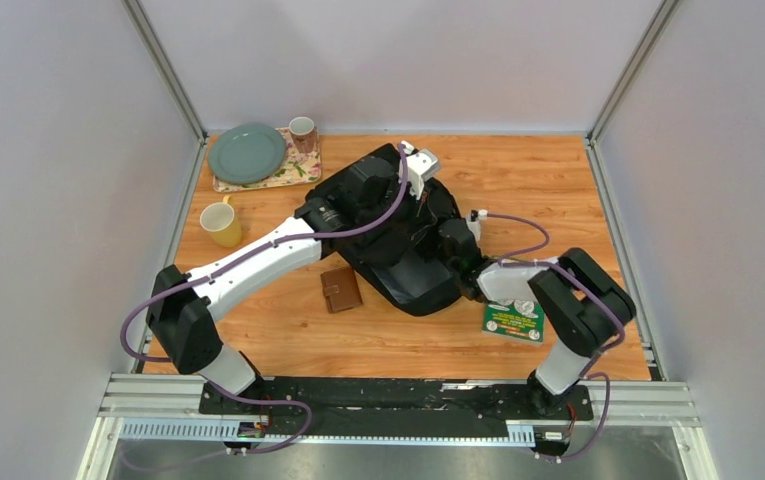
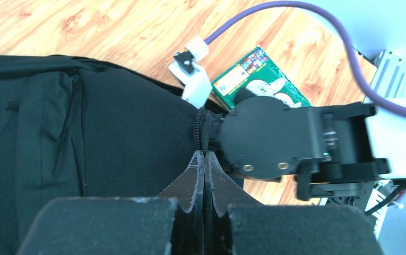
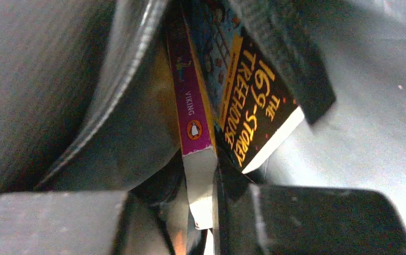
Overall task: Pack the student bag
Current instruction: Place the book in the student bag, then pick up the book from the center of the board.
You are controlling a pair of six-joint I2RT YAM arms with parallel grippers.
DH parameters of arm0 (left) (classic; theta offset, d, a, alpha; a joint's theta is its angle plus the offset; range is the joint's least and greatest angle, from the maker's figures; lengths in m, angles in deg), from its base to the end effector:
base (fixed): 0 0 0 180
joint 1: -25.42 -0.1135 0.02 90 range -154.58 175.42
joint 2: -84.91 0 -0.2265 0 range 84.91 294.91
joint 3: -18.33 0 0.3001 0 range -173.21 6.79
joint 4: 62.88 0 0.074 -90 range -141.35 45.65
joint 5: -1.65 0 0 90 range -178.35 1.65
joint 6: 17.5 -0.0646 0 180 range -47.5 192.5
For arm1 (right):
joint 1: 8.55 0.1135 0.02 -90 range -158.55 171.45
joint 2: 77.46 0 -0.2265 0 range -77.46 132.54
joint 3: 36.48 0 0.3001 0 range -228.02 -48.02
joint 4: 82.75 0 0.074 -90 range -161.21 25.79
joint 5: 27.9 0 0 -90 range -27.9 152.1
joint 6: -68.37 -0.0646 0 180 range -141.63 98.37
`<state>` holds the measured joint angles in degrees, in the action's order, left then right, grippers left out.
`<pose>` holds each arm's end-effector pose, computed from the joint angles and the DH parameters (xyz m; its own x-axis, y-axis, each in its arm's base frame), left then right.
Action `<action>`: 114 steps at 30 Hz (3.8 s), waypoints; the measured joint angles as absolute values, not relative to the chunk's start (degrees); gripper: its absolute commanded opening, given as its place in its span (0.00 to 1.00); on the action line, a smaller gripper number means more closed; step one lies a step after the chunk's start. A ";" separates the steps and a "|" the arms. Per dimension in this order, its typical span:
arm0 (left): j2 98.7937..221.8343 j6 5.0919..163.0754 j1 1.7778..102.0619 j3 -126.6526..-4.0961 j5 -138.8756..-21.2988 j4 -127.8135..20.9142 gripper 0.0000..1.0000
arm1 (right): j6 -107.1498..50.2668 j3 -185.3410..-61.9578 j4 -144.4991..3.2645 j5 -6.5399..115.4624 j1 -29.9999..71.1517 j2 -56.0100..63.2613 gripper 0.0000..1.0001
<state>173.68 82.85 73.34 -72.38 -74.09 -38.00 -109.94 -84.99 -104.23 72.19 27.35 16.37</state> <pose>0.2836 -0.3379 0.2969 -0.4135 0.1981 -0.8887 0.8103 0.5253 -0.2599 0.3080 0.2090 0.0705 -0.4570 0.8841 -0.0978 0.3141 0.2632 0.9122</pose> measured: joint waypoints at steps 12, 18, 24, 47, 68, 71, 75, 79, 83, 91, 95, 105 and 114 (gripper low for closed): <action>173.07 84.62 72.18 -68.62 -72.62 -41.11 0.00 | -112.17 -89.51 -107.86 72.65 27.70 27.23 0.77; 171.08 85.50 70.98 -66.81 -71.86 -42.48 0.00 | -105.42 -87.15 -99.64 71.62 27.66 19.36 0.80; 170.47 86.18 69.95 -64.71 -71.57 -43.66 0.00 | -101.48 -83.33 -93.04 70.57 27.35 11.47 0.82; 169.77 90.39 70.06 -60.95 -61.34 -44.54 0.79 | -79.17 -83.83 -38.79 84.04 13.51 -36.42 0.93; 198.99 90.74 83.88 -83.20 -55.68 -44.10 0.81 | -67.08 -81.01 -29.54 64.32 -28.58 -28.53 0.97; 202.90 91.99 84.86 -83.44 -56.43 -42.02 0.82 | -66.47 -79.59 -29.96 61.92 -28.87 -28.64 0.96; 204.13 94.18 85.30 -82.59 -59.09 -40.73 0.82 | -65.64 -78.25 -30.55 59.60 -28.89 -29.25 0.96; 204.98 95.57 85.28 -83.20 -60.91 -40.49 0.82 | -65.22 -76.51 -32.34 57.33 -28.91 -29.53 0.95; 208.43 96.97 85.23 -84.93 -61.34 -40.52 0.83 | -65.11 -74.39 -33.63 55.27 -28.89 -28.48 0.95; 214.88 99.07 85.28 -89.52 -60.01 -39.79 0.83 | -64.26 -72.92 -36.23 51.95 -28.89 -23.94 0.88; 215.58 99.88 85.28 -90.13 -58.44 -40.12 0.83 | -63.49 -72.24 -37.65 50.27 -29.00 -23.39 0.76; 215.86 100.78 83.33 -90.52 -57.32 -38.77 0.73 | -63.56 -67.13 -41.13 46.27 -30.11 -29.93 0.48; 217.09 100.30 82.63 -93.15 -57.76 -35.69 0.65 | -63.89 -65.97 -42.33 41.61 -30.24 -37.69 0.35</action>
